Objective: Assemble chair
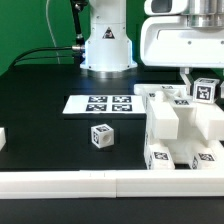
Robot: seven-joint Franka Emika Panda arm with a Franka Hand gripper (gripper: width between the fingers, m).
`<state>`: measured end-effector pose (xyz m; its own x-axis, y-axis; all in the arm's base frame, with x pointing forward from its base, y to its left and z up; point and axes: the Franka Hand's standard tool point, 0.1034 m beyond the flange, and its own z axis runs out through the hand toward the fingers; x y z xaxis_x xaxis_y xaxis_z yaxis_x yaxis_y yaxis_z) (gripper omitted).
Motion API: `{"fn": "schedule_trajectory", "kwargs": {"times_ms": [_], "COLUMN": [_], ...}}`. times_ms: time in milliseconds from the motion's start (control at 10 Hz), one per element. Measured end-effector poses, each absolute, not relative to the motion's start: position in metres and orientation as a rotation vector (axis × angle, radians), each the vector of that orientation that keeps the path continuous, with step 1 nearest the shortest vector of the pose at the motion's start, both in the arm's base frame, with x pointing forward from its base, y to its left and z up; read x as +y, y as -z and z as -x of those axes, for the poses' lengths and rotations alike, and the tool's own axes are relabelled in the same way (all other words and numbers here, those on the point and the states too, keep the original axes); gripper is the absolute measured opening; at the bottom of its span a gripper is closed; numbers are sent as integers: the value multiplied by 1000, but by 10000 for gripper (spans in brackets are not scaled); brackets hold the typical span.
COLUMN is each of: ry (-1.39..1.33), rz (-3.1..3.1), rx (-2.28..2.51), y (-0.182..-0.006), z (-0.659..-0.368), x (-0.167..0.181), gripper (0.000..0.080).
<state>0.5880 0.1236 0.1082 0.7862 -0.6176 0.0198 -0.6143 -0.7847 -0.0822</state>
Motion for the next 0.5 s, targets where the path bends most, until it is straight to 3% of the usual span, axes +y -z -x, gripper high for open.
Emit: {"fn": "schedule_trajectory", "kwargs": {"times_ms": [500], "ry": [0], "rz": [2333], "rx": [1919], "y": [-107], "z": [-592], "x": [122], "gripper": [263]}}
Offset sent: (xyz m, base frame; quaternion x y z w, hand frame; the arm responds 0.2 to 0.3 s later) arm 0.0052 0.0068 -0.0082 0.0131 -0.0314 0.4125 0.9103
